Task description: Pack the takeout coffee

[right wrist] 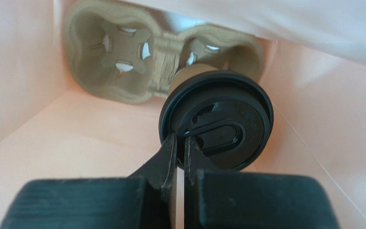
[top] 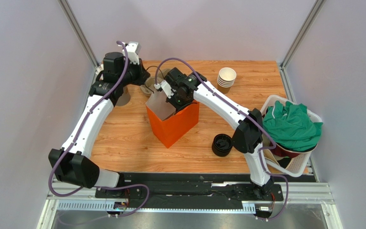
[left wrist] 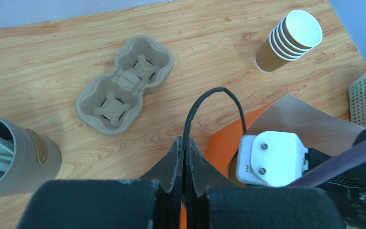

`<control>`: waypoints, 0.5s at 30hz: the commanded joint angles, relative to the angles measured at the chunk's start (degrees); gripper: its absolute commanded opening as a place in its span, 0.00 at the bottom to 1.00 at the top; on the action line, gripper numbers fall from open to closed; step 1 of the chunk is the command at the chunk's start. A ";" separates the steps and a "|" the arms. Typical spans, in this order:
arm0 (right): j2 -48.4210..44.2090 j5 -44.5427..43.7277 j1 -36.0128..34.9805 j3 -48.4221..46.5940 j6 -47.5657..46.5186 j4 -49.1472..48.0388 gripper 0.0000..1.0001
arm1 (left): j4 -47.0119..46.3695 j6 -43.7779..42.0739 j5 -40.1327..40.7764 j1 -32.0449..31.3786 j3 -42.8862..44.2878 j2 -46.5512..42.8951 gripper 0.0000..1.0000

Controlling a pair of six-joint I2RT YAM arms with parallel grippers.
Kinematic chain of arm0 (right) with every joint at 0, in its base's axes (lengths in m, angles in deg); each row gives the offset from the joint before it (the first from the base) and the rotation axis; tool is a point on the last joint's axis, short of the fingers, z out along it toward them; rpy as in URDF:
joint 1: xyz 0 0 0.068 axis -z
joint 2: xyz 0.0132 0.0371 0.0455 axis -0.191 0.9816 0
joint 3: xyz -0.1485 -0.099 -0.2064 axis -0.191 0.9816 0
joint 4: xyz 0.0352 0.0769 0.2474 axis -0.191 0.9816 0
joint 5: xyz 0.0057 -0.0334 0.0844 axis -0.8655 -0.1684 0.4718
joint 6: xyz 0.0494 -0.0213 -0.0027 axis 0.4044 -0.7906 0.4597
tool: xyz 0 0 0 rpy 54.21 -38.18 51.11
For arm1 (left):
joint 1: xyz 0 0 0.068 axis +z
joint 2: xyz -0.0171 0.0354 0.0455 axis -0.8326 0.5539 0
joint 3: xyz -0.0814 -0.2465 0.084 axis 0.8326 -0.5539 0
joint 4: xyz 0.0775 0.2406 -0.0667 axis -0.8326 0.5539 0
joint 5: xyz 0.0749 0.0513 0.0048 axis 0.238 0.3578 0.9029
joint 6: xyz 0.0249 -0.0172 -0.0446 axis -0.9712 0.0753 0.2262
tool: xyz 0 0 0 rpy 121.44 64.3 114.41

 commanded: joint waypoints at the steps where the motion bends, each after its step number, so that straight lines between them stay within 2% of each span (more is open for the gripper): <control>1: 2.05 1.41 0.09 -1.24 -1.08 1.14 0.00 | -0.67 1.47 -0.51 0.14 2.20 -0.27 0.00; 15: 4.61 -0.09 0.10 -1.33 -2.13 1.14 0.00 | -1.20 1.38 -1.74 -0.12 1.67 -0.80 0.00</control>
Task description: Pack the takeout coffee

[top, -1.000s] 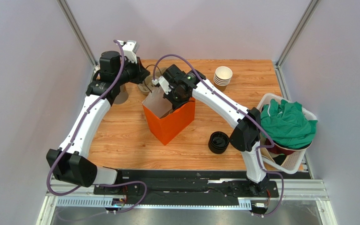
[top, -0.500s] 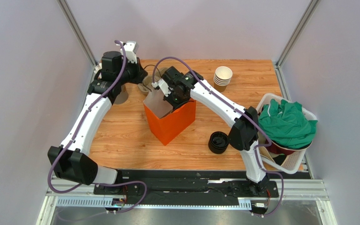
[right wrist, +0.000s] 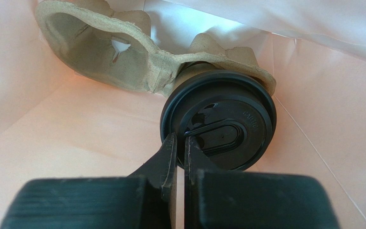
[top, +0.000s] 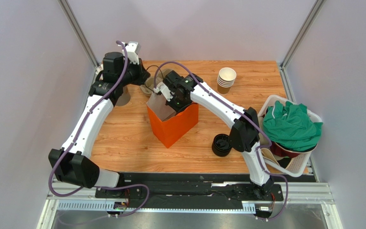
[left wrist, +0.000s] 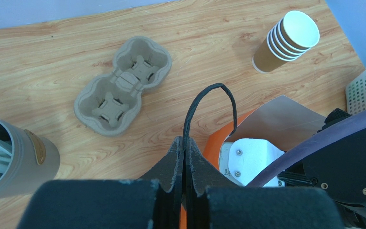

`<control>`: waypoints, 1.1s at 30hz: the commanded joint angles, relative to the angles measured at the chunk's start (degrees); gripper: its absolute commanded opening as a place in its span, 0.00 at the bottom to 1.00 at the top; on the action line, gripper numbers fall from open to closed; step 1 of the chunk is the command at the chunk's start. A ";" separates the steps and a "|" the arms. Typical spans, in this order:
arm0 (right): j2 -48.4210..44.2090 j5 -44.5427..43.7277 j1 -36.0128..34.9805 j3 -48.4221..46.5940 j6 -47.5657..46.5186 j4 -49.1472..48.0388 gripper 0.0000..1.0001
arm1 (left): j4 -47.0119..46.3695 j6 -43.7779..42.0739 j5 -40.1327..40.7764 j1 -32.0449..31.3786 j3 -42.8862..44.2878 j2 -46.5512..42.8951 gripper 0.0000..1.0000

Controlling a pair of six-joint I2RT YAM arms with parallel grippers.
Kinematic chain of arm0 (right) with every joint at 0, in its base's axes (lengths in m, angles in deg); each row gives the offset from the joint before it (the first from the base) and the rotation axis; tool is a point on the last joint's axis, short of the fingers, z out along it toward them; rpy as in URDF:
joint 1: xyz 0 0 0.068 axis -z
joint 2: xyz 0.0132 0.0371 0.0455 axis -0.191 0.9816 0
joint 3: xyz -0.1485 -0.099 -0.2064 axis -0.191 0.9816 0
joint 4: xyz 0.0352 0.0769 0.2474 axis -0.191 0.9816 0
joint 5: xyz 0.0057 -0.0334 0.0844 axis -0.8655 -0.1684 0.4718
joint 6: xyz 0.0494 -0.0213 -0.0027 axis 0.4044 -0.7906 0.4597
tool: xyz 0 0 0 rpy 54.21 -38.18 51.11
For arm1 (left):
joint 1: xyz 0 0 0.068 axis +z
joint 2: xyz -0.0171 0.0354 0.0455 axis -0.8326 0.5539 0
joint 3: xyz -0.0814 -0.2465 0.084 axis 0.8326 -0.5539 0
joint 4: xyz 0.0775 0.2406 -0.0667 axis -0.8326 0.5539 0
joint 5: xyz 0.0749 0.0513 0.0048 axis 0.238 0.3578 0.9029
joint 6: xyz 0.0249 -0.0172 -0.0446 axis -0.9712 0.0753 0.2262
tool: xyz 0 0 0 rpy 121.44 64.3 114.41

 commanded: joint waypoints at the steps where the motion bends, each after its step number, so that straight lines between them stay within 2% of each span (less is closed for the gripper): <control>1: 1.66 -0.48 0.09 -1.00 -0.76 0.22 0.00 | -1.07 1.23 -1.24 -0.12 1.67 -0.89 0.00; 14: 2.63 -1.36 0.09 -1.61 -1.55 1.28 0.01 | -1.16 1.14 -1.85 -0.39 1.50 -1.06 0.00; 20: -0.88 -1.98 0.18 -3.28 -2.69 0.58 0.16 | -1.07 1.14 -2.12 -0.47 1.58 -0.80 0.01; 21: -1.24 -1.98 0.18 -3.89 -3.04 0.49 0.24 | -1.07 1.06 -2.29 -0.47 1.58 -0.71 0.00; 22: -1.76 -1.98 0.10 -3.99 -3.22 0.23 0.27 | -0.90 1.14 -2.29 -0.47 1.58 -0.71 0.01; 33: -4.84 -1.01 0.10 -2.84 -3.13 -2.67 0.31 | -0.98 0.88 -3.26 -0.74 1.58 -0.80 0.02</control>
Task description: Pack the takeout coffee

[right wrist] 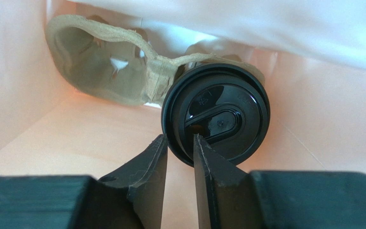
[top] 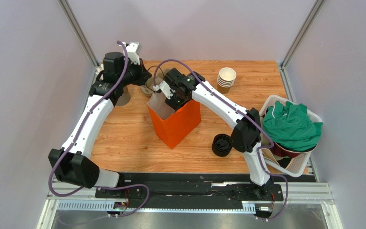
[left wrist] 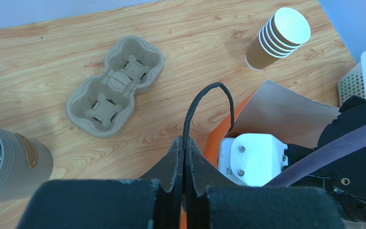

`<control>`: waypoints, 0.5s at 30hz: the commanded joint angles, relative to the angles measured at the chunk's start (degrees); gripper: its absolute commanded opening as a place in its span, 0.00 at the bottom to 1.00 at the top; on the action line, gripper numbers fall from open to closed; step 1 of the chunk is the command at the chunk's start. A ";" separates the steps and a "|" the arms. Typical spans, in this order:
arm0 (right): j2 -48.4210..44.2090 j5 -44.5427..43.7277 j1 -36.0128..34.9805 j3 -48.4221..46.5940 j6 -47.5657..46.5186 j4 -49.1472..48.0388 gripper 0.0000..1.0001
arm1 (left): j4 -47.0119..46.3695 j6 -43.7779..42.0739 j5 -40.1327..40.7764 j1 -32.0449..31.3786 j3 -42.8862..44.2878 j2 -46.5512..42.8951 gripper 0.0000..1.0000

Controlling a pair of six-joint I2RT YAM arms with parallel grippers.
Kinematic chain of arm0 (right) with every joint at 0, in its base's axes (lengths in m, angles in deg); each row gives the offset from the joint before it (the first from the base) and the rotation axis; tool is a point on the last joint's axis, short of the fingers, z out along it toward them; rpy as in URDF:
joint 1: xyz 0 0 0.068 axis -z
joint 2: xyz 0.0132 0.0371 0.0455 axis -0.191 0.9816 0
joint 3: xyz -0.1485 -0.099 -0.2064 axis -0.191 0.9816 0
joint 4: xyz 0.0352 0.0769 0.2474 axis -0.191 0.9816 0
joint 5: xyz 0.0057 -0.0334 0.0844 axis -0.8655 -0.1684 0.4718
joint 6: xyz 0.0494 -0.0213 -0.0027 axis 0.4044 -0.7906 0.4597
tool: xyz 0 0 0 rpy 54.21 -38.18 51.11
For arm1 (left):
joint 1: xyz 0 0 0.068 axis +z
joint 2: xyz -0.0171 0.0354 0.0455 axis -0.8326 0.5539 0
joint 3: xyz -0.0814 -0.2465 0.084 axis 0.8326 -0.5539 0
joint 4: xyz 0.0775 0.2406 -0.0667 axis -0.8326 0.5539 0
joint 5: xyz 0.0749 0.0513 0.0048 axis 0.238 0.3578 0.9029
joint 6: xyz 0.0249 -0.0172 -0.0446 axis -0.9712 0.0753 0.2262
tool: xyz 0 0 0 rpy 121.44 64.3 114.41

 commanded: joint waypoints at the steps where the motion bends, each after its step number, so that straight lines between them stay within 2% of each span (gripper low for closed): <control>1: -4.04 0.35 0.18 -1.69 -0.73 -2.46 0.32 | -0.96 0.82 -1.73 -0.54 1.58 -0.80 0.03; 10: -5.71 0.26 0.10 -0.46 -0.82 -4.04 0.41 | -1.13 0.73 -2.87 -0.72 1.76 -0.71 0.08; 15: -6.06 0.43 0.18 0.25 -0.64 -5.01 0.42 | -1.57 0.64 -5.15 -0.80 1.50 -0.80 0.10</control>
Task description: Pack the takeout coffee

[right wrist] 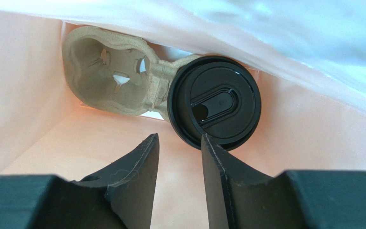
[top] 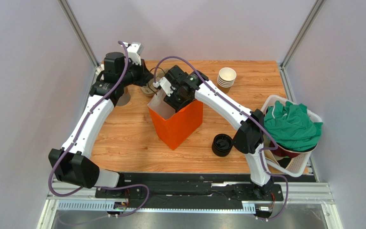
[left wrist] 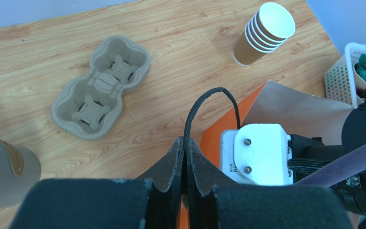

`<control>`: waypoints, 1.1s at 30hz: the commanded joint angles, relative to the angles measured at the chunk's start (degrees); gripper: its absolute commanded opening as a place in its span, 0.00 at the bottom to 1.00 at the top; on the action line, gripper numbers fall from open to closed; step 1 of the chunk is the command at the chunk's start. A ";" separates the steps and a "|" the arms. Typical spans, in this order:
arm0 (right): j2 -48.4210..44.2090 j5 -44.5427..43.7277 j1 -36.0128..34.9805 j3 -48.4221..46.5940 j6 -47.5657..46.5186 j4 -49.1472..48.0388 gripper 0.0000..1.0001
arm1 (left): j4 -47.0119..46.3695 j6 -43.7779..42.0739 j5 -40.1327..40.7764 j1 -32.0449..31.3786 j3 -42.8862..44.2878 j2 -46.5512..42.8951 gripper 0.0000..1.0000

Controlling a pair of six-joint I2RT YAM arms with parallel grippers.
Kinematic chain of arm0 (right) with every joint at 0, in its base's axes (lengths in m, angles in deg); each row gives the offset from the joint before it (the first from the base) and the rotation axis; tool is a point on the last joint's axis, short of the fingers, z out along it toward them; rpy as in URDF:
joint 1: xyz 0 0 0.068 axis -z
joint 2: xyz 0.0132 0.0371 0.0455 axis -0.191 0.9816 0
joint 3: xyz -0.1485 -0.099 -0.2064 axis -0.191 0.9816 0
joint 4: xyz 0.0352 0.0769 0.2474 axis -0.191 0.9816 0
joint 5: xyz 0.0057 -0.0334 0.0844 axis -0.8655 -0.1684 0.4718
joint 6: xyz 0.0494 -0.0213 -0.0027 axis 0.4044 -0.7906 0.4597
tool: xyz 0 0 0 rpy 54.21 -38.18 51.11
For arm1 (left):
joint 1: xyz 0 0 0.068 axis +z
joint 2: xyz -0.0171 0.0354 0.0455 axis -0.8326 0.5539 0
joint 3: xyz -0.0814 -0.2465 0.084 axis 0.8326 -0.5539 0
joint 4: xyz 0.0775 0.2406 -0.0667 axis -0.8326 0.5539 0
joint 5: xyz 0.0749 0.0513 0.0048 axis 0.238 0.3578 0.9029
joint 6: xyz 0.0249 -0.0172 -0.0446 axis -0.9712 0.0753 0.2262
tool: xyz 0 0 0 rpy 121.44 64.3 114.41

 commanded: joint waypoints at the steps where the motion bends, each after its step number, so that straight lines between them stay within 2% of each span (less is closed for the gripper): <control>1: -3.61 0.13 0.18 -0.28 -0.51 -2.67 0.43 | -1.51 0.64 -2.77 -0.41 1.50 -0.71 0.10; 11: -6.86 -0.31 0.18 -1.33 -1.82 -3.63 0.47 | -1.77 0.37 -4.97 -0.76 1.58 -0.62 0.17; 14: -8.71 -0.13 0.10 -1.59 -2.44 -4.16 0.54 | -1.77 0.29 -5.32 -0.85 1.67 -0.54 0.20; 22: -12.40 1.27 0.09 -1.33 -2.97 -5.48 0.54 | -1.60 0.20 -5.68 -1.03 1.76 -0.18 0.29; 28: -14.68 2.41 0.09 -0.63 -3.76 -6.53 0.56 | -1.60 -0.15 -6.55 -1.03 1.93 -0.54 0.43; 33: -17.14 2.06 0.36 -0.19 -4.46 -7.32 0.65 | -1.51 -0.59 -7.08 -1.03 1.76 -1.15 0.61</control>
